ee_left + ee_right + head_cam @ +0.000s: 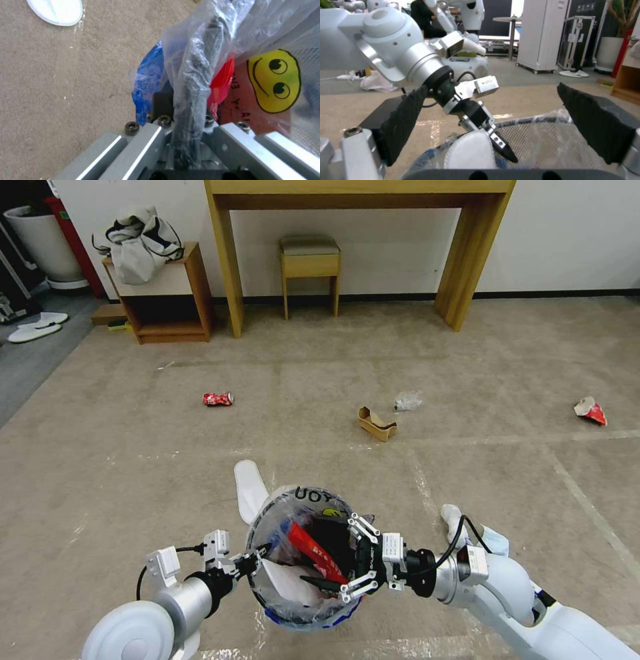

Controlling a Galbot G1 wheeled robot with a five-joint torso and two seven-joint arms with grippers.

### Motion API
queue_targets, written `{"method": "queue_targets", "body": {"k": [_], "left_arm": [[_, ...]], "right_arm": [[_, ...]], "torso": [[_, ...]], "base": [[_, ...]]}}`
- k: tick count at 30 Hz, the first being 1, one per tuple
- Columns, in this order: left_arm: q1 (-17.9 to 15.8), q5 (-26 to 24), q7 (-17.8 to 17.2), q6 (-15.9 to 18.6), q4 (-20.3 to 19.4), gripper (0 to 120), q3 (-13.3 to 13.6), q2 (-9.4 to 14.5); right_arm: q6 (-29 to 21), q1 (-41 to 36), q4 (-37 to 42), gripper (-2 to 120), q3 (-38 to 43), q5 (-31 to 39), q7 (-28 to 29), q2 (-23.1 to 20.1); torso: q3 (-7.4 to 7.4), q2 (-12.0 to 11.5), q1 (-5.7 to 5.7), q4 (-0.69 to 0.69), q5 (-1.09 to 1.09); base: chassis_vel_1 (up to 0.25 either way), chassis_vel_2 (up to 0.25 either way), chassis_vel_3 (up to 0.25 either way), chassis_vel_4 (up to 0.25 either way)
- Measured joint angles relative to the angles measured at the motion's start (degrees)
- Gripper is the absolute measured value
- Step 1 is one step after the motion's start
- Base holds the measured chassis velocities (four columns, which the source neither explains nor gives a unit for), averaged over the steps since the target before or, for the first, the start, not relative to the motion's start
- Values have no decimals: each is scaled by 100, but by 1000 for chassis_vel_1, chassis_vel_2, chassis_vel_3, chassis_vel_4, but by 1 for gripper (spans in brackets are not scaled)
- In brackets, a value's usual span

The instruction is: Pick up the trash bin and place the garbage on the floor into it.

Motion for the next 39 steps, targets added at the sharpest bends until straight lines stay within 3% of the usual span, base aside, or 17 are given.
{"method": "queue_targets", "body": {"k": [14, 24, 33, 39], "left_arm": [[-33, 62, 10, -11, 85, 0, 10, -36], [-14, 404, 110, -95, 249, 0, -459, -170], [135, 1473, 435, -279, 538, 0, -927, -545], [197, 1693, 522, -343, 628, 0, -1060, -649]], "right_arm": [[-12, 31, 106, 100, 45, 99, -15, 1], [-59, 164, 293, 100, 296, 396, 220, 76], [-77, 328, 141, 100, 480, 604, 400, 276], [-58, 280, -123, 100, 657, 604, 422, 362]], "torso": [[0, 0, 0, 0, 0], [0, 1, 0, 1, -1], [0, 1, 0, 1, -1], [0, 1, 0, 0, 0]], "base": [[0, 0, 0, 0], [0, 0, 0, 0], [0, 0, 0, 0], [0, 0, 0, 0]]}}
